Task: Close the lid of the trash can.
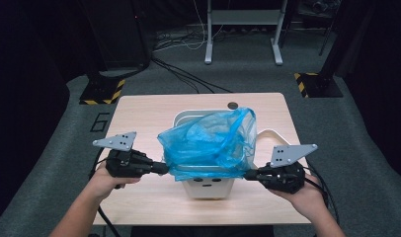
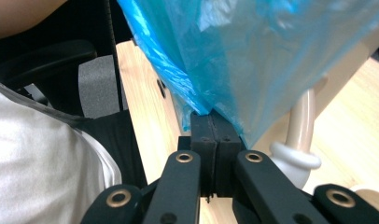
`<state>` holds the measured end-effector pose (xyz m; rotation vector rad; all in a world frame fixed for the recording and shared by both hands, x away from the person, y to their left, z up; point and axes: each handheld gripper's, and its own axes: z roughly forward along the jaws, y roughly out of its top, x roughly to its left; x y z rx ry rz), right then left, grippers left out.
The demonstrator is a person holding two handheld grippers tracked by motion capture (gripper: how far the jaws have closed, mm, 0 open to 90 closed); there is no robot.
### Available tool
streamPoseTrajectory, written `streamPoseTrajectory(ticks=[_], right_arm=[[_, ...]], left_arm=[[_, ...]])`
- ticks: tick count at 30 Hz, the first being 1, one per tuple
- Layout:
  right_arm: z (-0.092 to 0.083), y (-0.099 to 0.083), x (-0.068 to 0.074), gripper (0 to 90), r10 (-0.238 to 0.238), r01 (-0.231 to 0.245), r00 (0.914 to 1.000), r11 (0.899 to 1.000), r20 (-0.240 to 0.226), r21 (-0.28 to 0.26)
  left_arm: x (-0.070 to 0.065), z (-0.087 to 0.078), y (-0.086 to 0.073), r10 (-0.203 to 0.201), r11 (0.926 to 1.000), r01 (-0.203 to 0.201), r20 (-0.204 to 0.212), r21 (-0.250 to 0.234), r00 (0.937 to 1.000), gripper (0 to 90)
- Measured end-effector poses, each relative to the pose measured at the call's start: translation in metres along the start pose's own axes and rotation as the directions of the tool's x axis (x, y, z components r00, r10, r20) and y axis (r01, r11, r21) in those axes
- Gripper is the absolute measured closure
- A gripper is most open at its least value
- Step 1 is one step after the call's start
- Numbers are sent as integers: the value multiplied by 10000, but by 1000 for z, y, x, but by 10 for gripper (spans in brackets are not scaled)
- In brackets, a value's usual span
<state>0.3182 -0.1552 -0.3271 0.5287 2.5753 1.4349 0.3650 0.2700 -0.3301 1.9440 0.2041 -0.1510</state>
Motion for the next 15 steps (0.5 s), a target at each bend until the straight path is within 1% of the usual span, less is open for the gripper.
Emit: streamPoseTrajectory(ticks=[3, 5, 6, 7, 8, 10, 13, 15], right_arm=[[2, -5, -2, 897, 148, -148, 9998, 9999, -109, 60], [1, -7, -1, 876, 164, -161, 9995, 9998, -273, 111], [0, -7, -1, 822, 116, -112, 9992, 9999, -379, 114], [-3, -8, 0, 766, 116, -116, 9990, 9999, -433, 4], [-7, -8, 1, 728, 147, -157, 9987, 9997, -497, -197], [-17, -9, 2, 708, 209, -250, 9979, 9975, -614, -660], [-35, -6, 4, 697, 242, -341, 9972, 9895, -711, -1407], [-44, -2, 5, 695, 144, -248, 9979, 9858, -639, -1661]], left_arm=[[2, 0, -2, -75, 10000, 75, -40, -6, 10000, 892], [1, -1, -2, -19, 10000, 19, -68, 23, 10000, 891], [0, -1, -2, -10, 10000, 10, -111, 32, 9999, 891], [0, -2, -2, 14, 10000, -13, -153, 52, 9999, 891], [-1, -3, -2, 15, 10000, -15, -170, 41, 9999, 891], [-2, -4, -2, 44, 10000, -43, -167, 46, 9999, 891], [-4, -3, -3, 84, 9999, -83, -170, 71, 9998, 891], [-4, -3, -3, 90, 9999, -89, -148, 68, 9998, 890]])
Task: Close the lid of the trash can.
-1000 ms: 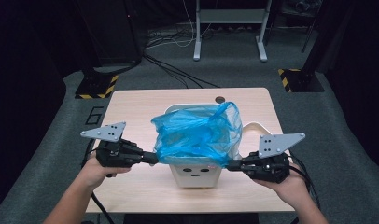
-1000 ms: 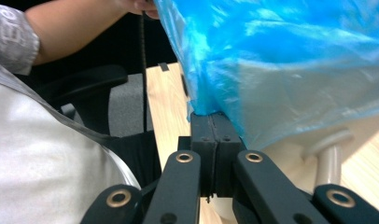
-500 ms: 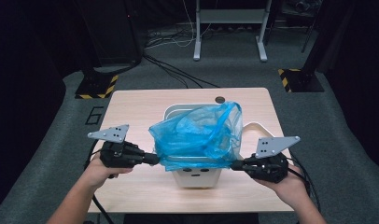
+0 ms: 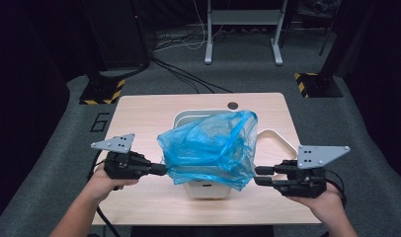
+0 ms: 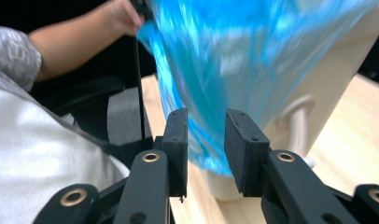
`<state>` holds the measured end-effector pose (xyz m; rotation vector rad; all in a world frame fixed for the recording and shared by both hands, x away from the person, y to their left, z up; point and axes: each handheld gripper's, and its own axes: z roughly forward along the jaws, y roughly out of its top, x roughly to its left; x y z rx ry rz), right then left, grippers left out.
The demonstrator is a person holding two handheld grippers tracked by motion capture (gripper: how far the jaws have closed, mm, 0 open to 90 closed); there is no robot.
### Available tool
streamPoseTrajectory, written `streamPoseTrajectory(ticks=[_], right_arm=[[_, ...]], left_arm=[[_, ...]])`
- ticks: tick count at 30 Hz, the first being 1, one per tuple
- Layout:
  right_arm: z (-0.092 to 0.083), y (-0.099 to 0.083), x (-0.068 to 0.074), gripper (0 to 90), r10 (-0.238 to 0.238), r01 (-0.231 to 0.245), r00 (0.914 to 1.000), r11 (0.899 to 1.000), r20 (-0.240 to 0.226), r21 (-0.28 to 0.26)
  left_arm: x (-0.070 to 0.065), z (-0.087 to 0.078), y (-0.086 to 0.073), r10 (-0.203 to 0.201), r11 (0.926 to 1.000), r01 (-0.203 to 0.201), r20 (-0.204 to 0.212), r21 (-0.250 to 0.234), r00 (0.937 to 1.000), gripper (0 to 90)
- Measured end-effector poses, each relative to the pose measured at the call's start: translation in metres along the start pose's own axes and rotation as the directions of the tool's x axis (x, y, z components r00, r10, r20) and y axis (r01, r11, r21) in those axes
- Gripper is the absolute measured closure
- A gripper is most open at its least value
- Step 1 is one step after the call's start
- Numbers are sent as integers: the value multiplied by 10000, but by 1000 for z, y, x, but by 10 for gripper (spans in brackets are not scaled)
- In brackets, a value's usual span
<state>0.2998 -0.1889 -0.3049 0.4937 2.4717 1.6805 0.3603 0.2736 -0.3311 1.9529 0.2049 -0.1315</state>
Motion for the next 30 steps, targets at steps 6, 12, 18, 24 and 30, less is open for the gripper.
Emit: streamPoseTrajectory(ticks=[6, 12, 18, 24, 30], right_arm=[[-4, 27, 6, 646, -700, 711, 9968, 9971, 393, -288], [7, 50, 12, 650, -1341, 1343, 9909, 9907, 73, -227], [18, 63, 19, 653, -1749, 1747, 9845, 9845, -146, -138], [29, 77, 21, 660, -2080, 2084, 9773, 9780, -412, 75], [45, 88, 21, 669, -2231, 2251, 9702, 9743, -950, 106]], left_arm=[[-3, -2, 0, -56, 10000, 56, -74, -16, 10000, 790], [-17, -23, 10, -43, 9993, 14, -751, -385, 9972, 585], [-28, -33, 34, 253, 9976, -344, -1471, -600, 9888, 455], [-33, -32, 55, 728, 9956, -814, -1622, -471, 9841, 431], [-36, -33, 73, 1028, 9928, -1117, -1723, -424, 9797, 433]])
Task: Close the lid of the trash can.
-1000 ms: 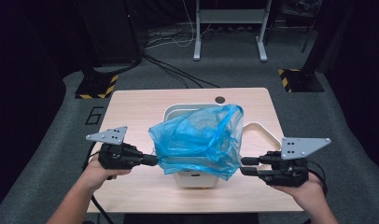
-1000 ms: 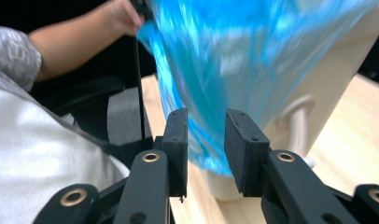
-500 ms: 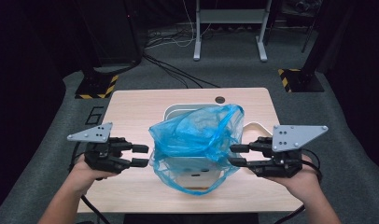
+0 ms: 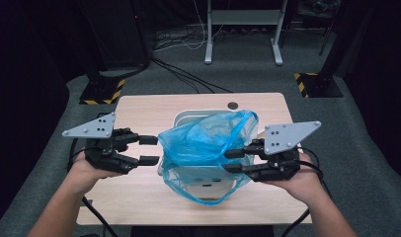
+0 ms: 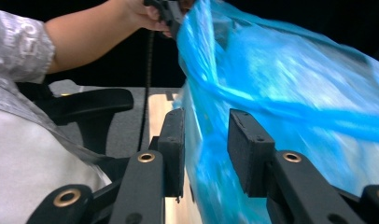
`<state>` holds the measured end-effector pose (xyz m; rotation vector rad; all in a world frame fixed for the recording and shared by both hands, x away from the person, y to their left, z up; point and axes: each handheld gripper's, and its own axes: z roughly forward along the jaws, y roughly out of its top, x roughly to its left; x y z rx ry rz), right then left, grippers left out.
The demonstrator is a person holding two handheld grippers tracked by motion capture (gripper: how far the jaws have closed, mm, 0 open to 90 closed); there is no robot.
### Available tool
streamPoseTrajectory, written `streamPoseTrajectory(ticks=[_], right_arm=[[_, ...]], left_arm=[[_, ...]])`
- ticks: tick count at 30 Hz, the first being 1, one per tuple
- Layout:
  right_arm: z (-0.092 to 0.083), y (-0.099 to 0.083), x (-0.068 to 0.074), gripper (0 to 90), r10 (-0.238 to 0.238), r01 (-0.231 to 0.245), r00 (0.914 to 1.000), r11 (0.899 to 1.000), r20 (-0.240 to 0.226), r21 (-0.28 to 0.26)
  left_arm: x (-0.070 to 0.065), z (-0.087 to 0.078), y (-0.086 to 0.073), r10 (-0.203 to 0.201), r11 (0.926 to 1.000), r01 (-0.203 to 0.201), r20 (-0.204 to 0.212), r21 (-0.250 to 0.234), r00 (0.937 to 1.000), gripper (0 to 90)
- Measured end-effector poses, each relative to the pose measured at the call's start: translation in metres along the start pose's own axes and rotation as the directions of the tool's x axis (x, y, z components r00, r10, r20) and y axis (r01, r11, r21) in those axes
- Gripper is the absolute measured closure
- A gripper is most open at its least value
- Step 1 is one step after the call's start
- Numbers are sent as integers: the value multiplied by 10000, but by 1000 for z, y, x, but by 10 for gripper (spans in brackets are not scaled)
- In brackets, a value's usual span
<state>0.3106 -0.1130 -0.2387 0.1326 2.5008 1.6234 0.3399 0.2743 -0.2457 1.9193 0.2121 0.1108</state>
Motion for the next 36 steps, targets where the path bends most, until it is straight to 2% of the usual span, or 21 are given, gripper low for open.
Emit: streamPoseTrajectory(ticks=[1, 3, 4, 8, 10, 11, 13, 17, 20, 22, 28, 30, 32, 36], right_arm=[[5, 5, 0, 674, -81, 80, 9996, 10000, -257, -40], [7, 8, 0, 679, -97, 93, 9990, 9999, -427, -77], [11, 14, -1, 680, -174, 164, 9975, 9997, -678, -166], [17, 23, -3, 685, -297, 282, 9968, 9994, -741, -207], [21, 29, -10, 688, -295, 283, 9975, 9994, -641, -200], [21, 29, -10, 688, -295, 283, 9975, 9994, -641, -200], [24, 32, -19, 688, -185, 171, 9976, 9996, -671, -206], [30, 34, -32, 688, -11, 7, 9979, 10000, -653, -59], [32, 33, -39, 688, 82, -88, 9983, 9999, -582, -113], [35, 31, -48, 688, 269, -278, 9983, 9995, -523, -179], [38, 31, -59, 687, 469, -478, 9979, 9987, -443, -190], [37, 34, -61, 687, 494, -504, 9980, 9984, -382, -252], [37, 36, -61, 688, 480, -490, 9982, 9984, -349, -279], [36, 41, -58, 688, 368, -374, 9990, 9990, -246, -238]], left_arm=[[-1, 1, 6, 170, 9999, -170, 3, 28, 9999, 433], [-1, 1, 9, 204, 9998, -204, -1, 23, 9998, 434], [-1, 3, 14, 322, 9995, -322, 28, 58, 9995, 434], [3, 10, 19, 393, 9991, -393, 1, 141, 9992, 441], [12, 19, 19, 283, 9991, -282, -14, 324, 9996, 448], [12, 19, 19, 283, 9991, -282, -14, 324, 9996, 448], [22, 28, 16, 18, 9991, -19, 17, 419, 10000, 448], [36, 35, 9, -360, 9982, 356, 76, 480, 9993, 451], [42, 37, 5, -465, 9972, 462, 37, 590, 9989, 451], [49, 41, 1, -704, 9952, 705, -38, 672, 9975, 449], [46, 37, 8, -538, 9969, 542, -86, 569, 9985, 435], [42, 32, 16, -372, 9983, 379, -154, 449, 9992, 429], [34, 24, 29, 3, 9995, 6, -258, 324, 9997, 429], [23, 19, 44, 386, 9989, -379, -267, 282, 9989, 434]])
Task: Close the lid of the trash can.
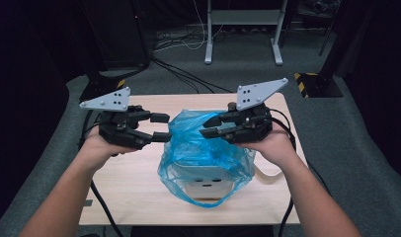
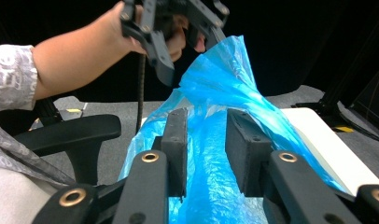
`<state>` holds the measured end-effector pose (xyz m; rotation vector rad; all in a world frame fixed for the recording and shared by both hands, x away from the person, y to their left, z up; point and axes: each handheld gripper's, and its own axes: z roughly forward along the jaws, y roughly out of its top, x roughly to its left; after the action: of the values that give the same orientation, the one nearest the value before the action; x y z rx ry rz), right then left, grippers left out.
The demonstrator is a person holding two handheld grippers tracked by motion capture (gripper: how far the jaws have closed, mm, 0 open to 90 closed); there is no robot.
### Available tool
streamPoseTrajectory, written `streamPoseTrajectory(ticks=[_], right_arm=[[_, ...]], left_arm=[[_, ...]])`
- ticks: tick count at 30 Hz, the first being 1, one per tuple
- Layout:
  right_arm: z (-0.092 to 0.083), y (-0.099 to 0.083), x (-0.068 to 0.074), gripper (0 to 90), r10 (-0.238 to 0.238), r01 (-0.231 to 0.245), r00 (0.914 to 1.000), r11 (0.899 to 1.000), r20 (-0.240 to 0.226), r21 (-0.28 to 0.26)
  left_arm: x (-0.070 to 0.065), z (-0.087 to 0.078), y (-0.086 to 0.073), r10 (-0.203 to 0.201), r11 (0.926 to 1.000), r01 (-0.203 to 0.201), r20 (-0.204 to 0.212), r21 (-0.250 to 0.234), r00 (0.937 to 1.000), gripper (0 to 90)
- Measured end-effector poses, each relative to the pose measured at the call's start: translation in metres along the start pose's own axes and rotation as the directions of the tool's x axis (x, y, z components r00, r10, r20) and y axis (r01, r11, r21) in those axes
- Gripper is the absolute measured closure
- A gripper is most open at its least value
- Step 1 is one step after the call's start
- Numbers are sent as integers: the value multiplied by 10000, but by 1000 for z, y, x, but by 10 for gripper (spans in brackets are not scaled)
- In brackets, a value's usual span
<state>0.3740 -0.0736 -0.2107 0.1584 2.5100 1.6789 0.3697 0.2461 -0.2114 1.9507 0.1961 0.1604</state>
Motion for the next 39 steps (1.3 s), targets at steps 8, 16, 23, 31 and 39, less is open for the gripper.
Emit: streamPoseTrajectory(ticks=[8, 16, 23, 31, 39], right_arm=[[-2, 10, 6, 691, -192, 191, 9997, 9998, 124, 58], [0, 17, 7, 694, -266, 265, 9994, 9996, 219, 34], [-4, 9, 3, 657, -156, 144, 9983, 9997, 562, 218], [-19, -10, 13, 592, -183, 144, 9929, 9993, 1179, 332], [-49, -32, 16, 561, 154, -133, 9766, 9998, 2146, -113]], left_arm=[[-10, -3, 15, 245, 9996, -246, -67, -130, 9997, 430], [-2, 26, 15, 256, 9976, -247, -139, 643, 9996, 535], [19, 30, 4, -74, 9980, 109, -558, 629, 9984, 807], [46, 33, -7, -671, 9967, 714, -1081, 372, 9919, 860], [60, 36, -16, -968, 9939, 1022, -1133, 425, 9888, 860]])
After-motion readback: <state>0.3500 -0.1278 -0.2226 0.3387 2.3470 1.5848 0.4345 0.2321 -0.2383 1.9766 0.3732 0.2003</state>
